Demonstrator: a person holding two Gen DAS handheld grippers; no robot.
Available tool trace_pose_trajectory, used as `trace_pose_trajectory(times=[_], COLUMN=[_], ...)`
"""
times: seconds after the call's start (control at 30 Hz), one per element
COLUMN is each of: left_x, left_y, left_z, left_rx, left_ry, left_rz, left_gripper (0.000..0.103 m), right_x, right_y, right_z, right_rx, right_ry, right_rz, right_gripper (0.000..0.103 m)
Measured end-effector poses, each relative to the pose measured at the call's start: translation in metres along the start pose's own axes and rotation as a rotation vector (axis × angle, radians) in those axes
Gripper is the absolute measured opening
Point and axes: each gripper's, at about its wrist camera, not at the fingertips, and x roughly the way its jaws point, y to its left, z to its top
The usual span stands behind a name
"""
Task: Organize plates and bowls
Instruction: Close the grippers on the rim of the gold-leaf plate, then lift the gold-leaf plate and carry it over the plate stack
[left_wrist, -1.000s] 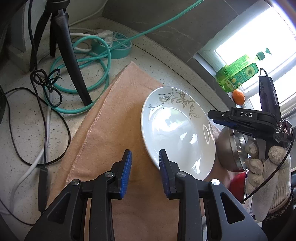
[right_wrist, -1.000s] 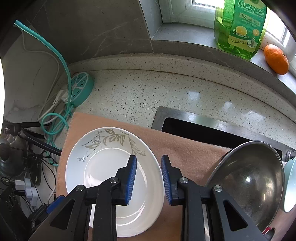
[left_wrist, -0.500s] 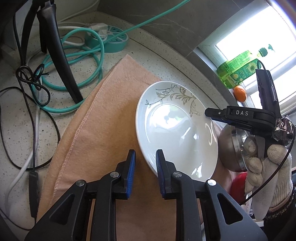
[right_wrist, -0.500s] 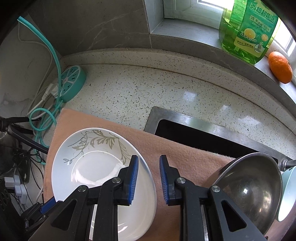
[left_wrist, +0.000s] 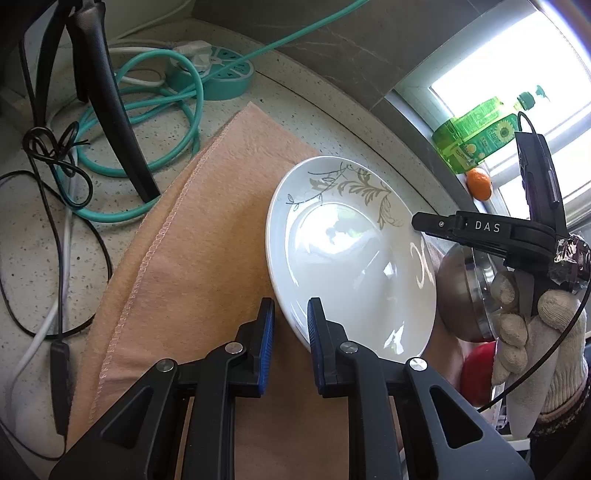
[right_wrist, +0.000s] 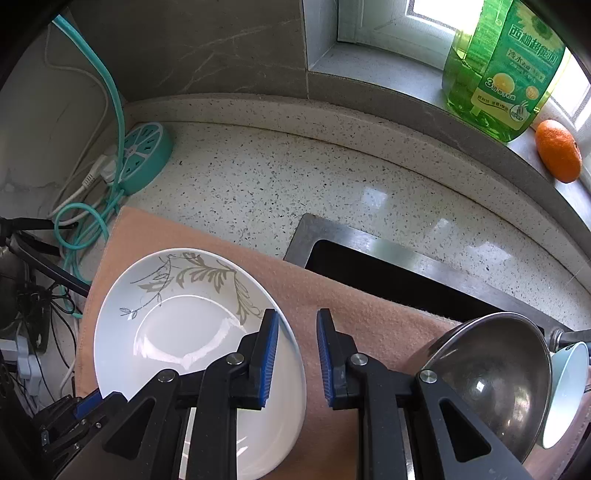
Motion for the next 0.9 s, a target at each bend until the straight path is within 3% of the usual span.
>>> trace_pose_trajectory(times=[0.17, 0.4, 0.9], left_x=[0.0006, 0.0014, -0.0061], left_y=[-0.0004, -0.0002, 0.0080], left_z=[0.0010, 0.0027, 0.0023], left_rx=[0.002, 0.002, -0.031], left_ry=[-0.001, -0.003, -0.028], left_rz=[0.000, 0.002, 0.004], left_gripper=[0.014, 0.013, 0.013], right_x=[0.0026, 0.0069, 0.0036], right_y=[0.0036, 0.0093, 0.0094], right_z=[0.0008, 0.0033, -0.0020], right_rx=[-0.024, -0.046, -0.034], right_ry=[0.011, 0.026, 0.042], right_rz=[-0.010, -0.014, 0.025], right_gripper=[0.019, 0.009, 0.009])
